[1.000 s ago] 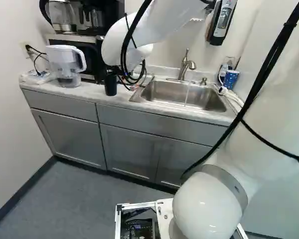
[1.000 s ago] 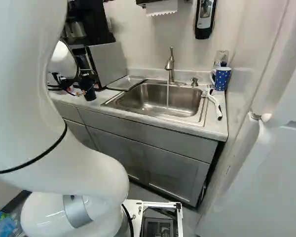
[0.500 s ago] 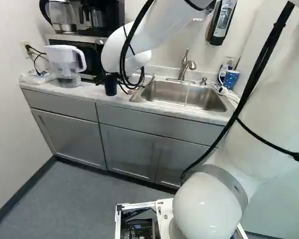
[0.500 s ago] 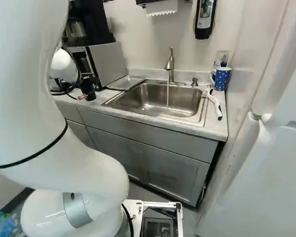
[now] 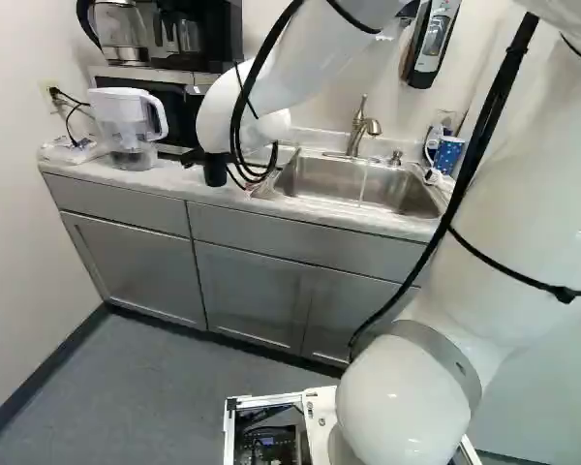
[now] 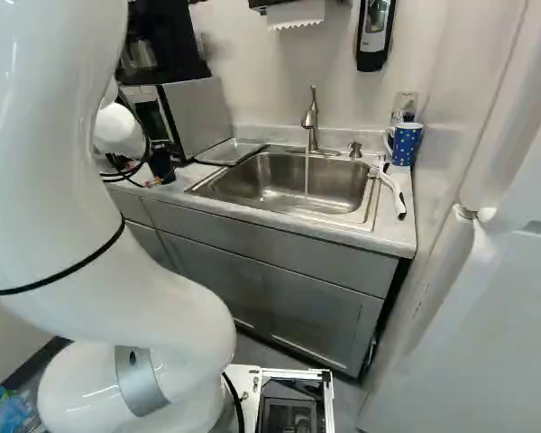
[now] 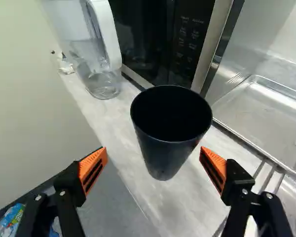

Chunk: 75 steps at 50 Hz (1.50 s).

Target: Rinse the cup and place it in the tray

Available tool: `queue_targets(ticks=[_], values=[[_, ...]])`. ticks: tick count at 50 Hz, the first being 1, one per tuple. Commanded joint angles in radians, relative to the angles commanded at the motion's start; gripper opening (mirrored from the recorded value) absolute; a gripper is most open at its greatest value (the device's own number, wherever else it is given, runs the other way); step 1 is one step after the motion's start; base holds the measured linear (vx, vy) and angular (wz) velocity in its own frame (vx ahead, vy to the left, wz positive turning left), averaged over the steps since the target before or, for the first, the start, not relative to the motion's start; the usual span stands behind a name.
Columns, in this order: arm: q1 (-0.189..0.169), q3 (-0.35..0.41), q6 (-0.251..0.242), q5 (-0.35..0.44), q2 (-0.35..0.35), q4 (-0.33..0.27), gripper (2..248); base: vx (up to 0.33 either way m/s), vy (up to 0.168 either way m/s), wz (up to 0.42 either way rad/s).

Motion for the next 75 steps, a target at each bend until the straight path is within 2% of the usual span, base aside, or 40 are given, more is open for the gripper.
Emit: queue_targets(ticks=[37, 66, 67, 71, 72, 75], values=[[-0.005, 0.016, 0.000, 0.166, -0.059, 0.000, 247, 0.000, 0.000, 0.000], [-0.010, 0.020, 0.000, 0.171, -0.054, 0.000, 247, 0.000, 0.000, 0.000], [-0.010, 0.020, 0.000, 0.171, -0.054, 0.000, 217, 0.000, 0.000, 0.000], [-0.010, 0.020, 0.000, 0.171, -0.054, 0.000, 217, 0.000, 0.000, 0.000], [-0.010, 0.020, 0.000, 0.171, -0.054, 0.000, 179, 0.000, 0.000, 0.000], [-0.010, 0.020, 0.000, 0.171, -0.054, 0.000, 179, 0.000, 0.000, 0.000]])
